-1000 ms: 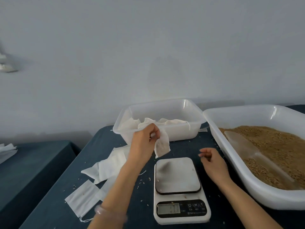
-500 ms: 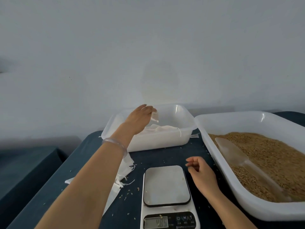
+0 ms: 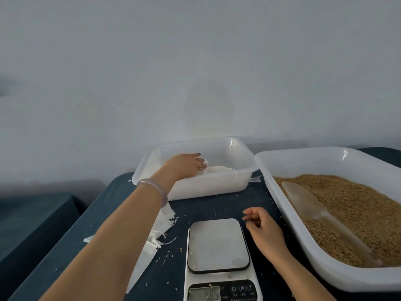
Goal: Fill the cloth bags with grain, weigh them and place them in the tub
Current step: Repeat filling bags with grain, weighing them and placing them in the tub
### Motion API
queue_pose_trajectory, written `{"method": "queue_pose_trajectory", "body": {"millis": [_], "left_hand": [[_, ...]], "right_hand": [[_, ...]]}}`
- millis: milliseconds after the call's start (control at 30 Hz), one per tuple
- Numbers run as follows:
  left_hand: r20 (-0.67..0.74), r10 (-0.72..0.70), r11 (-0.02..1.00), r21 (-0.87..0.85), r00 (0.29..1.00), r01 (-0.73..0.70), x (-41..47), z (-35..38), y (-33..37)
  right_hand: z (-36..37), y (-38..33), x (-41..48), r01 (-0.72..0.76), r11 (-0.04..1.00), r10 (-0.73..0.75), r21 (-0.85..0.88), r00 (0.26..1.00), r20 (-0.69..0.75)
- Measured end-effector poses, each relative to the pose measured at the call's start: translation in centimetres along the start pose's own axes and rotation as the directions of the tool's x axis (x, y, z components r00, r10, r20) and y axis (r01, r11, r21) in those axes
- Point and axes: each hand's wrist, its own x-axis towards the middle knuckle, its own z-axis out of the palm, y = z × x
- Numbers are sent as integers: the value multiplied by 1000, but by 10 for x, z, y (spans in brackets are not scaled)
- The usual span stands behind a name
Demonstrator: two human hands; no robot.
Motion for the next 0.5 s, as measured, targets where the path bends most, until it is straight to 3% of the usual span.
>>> {"method": "queue_pose_trajectory", "body": {"millis": [133, 267, 333, 500], "left_hand": [[4, -128, 970, -209, 992, 126, -12, -3, 4], [27, -247, 793, -568, 969, 218, -19, 2, 8], [1, -297, 734, -639, 955, 229, -27, 0, 8], [-265, -340, 662, -749, 902, 29, -67, -6, 11]], "right_hand": [[0, -1, -1, -4, 1000, 4, 0, 1000, 3], [-1, -1, -2, -5, 1000, 5, -12, 1000, 9], [-1, -1, -2, -1, 1000, 1, -24, 1000, 11], [-1, 0, -1, -8, 1000, 9, -19, 1000, 9]]}}
